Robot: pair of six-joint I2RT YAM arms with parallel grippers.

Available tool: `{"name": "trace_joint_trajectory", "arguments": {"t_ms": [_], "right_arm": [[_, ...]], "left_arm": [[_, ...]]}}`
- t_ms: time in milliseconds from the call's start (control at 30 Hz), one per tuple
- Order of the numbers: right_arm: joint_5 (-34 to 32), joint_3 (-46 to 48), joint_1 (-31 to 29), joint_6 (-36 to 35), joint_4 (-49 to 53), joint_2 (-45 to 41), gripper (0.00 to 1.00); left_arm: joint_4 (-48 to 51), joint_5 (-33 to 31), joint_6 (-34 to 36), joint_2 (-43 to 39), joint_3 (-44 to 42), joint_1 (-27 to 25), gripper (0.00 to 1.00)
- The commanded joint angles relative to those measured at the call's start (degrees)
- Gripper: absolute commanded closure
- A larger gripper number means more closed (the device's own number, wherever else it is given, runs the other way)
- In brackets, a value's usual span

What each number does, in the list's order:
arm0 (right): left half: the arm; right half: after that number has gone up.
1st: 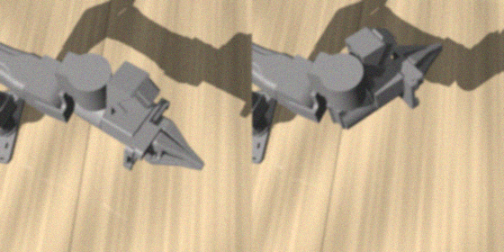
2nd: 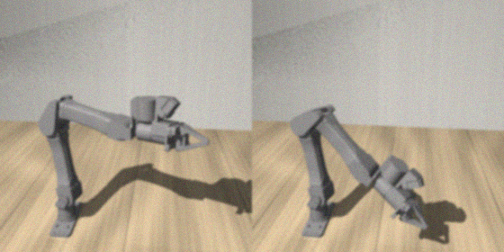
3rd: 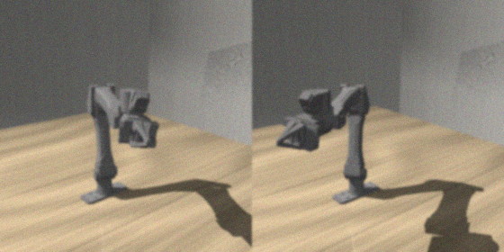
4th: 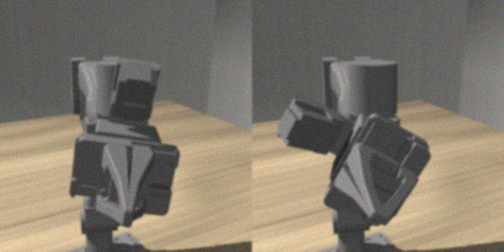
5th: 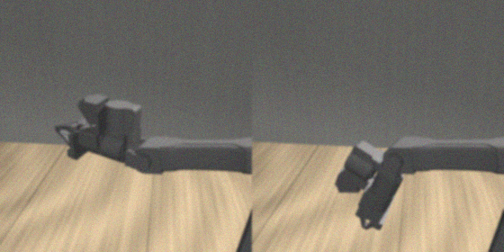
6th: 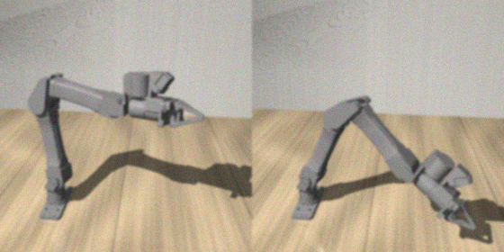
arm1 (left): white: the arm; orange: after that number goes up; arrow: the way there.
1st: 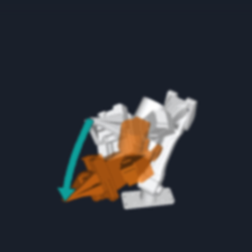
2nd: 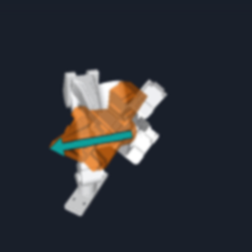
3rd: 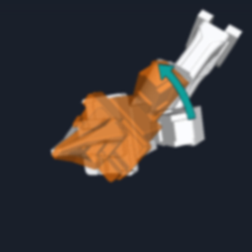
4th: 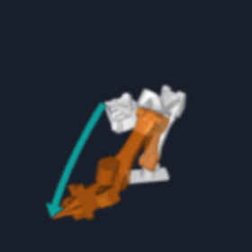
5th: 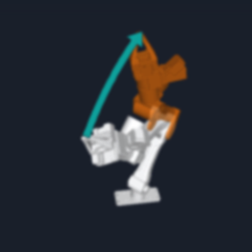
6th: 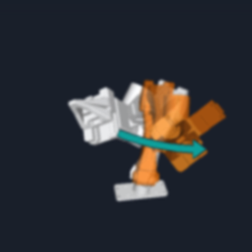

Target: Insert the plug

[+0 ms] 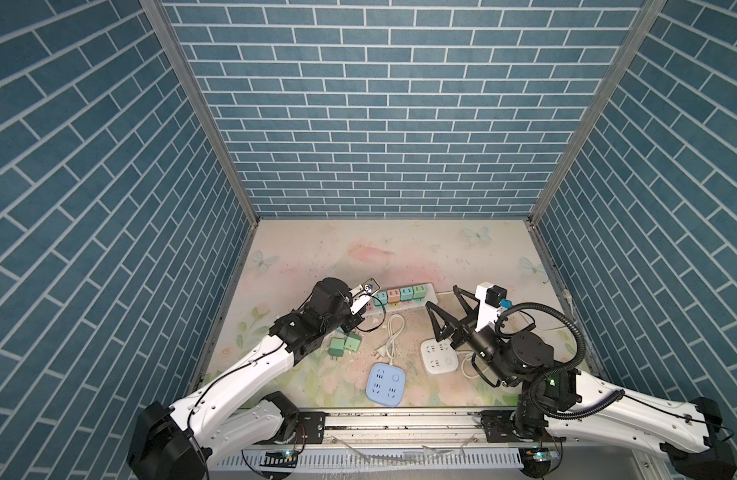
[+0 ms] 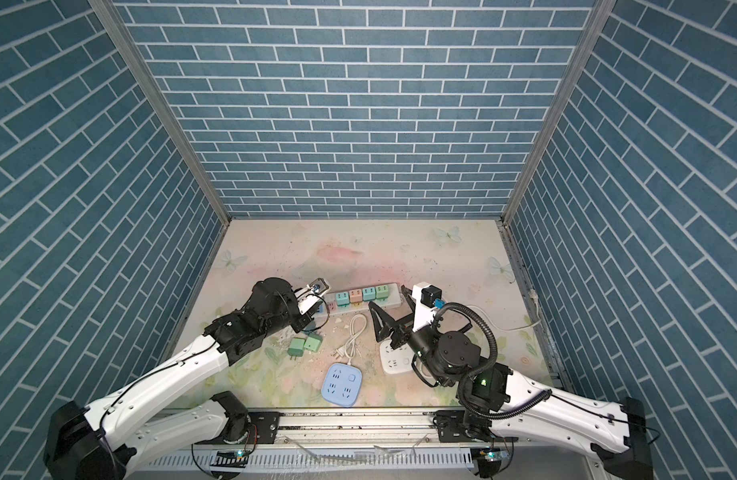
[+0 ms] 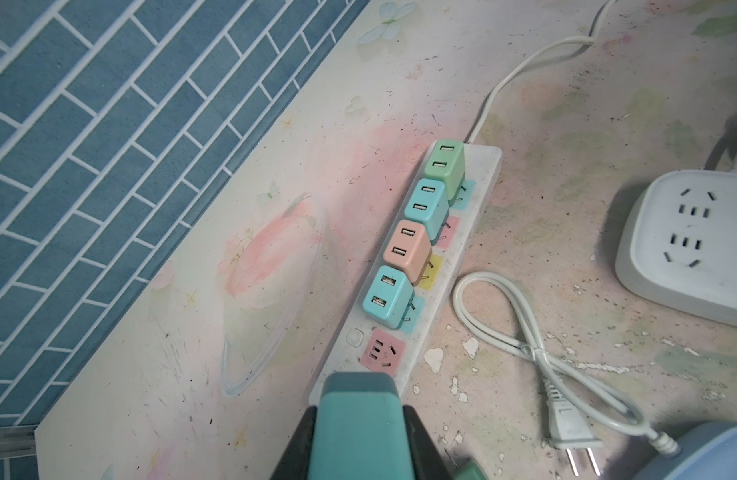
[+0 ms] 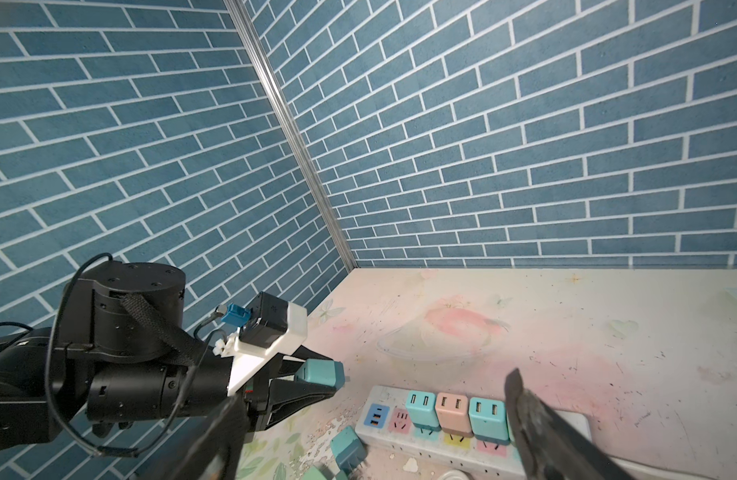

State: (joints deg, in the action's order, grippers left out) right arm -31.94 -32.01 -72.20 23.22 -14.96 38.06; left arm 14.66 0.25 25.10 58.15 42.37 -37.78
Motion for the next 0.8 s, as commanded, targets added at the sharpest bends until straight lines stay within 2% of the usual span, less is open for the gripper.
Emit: {"name": "trace_joint_trajectory", "arguments": {"t_ms": [0, 400, 533, 633, 767], "right_arm": [[-1.9, 0.3, 0.2, 2.4, -1.3, 0.1, 0.01], [-2.9, 0.8, 0.2, 3.9, 0.1, 0.9, 0.01], [-5.9, -0.6, 0.1, 5.0, 6.3, -0.1, 0.01], [-9.7, 0.8, 0.2, 2.3, 7.3, -2.8, 0.01], [-11.1, 7.2, 0.6, -8.4, 1.2, -7.6, 0.01]], "left_arm": [[-0.8, 1.7, 3.7, 0.1, -0.5, 0.2, 1.00], [2.6, 1.1, 6.9, 4.9, 2.1, 0.2, 1.00], [4.8, -0.4, 7.6, 7.8, 4.0, 0.2, 1.00], [5.6, -0.3, 8.2, 9.7, 5.3, 0.2, 1.00], [8.1, -0.2, 9.4, 13.0, 8.0, 0.2, 1.00]]}}
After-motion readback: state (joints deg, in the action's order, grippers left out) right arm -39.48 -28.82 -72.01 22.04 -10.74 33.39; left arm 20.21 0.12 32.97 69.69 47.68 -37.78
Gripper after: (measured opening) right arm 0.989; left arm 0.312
